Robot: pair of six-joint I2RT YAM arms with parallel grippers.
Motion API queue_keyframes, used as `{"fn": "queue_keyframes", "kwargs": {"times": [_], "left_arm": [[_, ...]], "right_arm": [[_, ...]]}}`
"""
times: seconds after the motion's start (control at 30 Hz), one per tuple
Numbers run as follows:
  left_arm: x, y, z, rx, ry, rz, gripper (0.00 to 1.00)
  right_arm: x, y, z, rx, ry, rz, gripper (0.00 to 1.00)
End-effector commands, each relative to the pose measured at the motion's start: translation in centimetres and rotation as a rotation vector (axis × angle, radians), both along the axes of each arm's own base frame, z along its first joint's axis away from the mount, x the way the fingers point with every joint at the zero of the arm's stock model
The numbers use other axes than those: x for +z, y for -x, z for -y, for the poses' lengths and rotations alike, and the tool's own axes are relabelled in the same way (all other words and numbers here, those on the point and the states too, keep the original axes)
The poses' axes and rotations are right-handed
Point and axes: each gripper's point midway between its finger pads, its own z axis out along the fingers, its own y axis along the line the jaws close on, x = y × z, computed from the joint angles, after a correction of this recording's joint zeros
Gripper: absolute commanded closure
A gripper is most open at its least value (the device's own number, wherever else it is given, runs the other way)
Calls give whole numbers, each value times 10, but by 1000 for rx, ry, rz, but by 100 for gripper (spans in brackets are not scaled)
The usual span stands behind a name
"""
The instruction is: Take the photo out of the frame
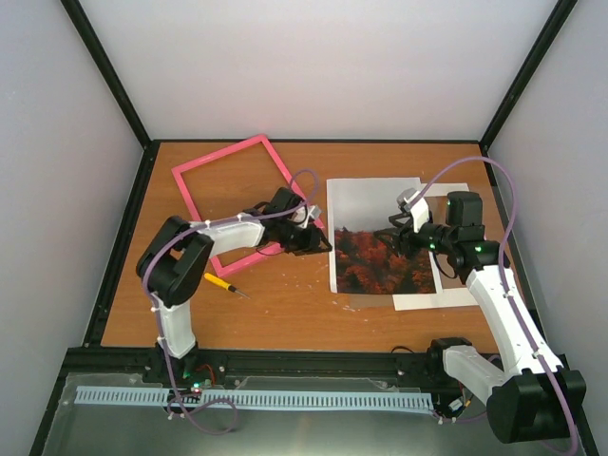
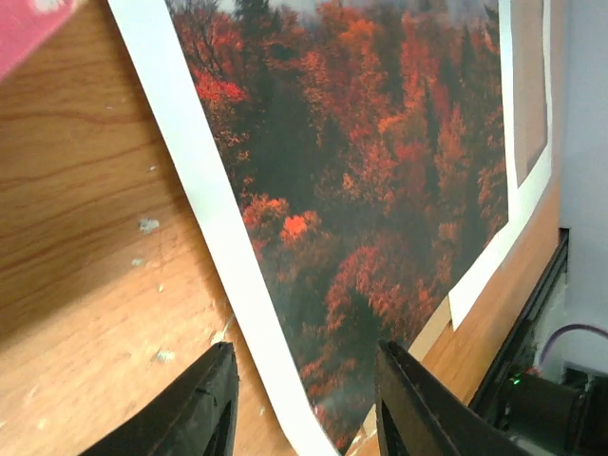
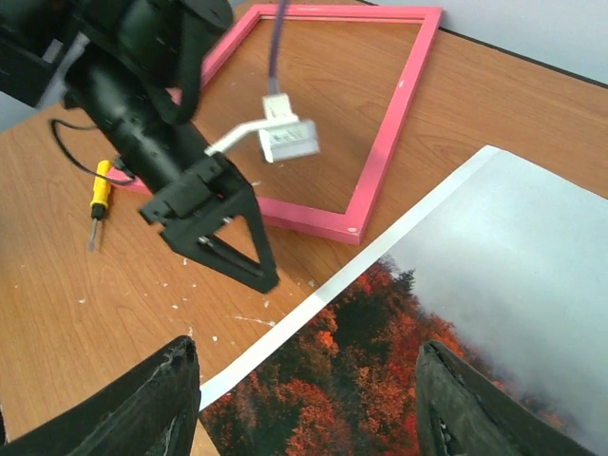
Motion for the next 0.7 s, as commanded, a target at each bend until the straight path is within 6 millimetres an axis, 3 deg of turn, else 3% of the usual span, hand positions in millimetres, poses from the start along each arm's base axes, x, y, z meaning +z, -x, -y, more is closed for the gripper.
{"fn": "queue_keyframes", "kwargs": {"times": [0.0,0.23,0.37,0.4,0.47,0.67], "left_arm": [[25,4,-29,-23,-131,133,57],[81,-22,-102,120,-251,305,41],[119,-40,-146,222,-326,418,26],[129,-46,-156,254,-357,454,22],[148,-55,-176,333,-398,517,2],[189,-68,-215,525,-432,685,0]], "right_arm": [[-2,-9,8,-59,21,15,39],[3,-24,26,-189,63,70,28],[19,-32,35,-262,62,134,12],[24,-34,36,-279,57,139,10],[33,-43,42,-330,46,145,9],[59,-72,68,-540,9,187,6]]}}
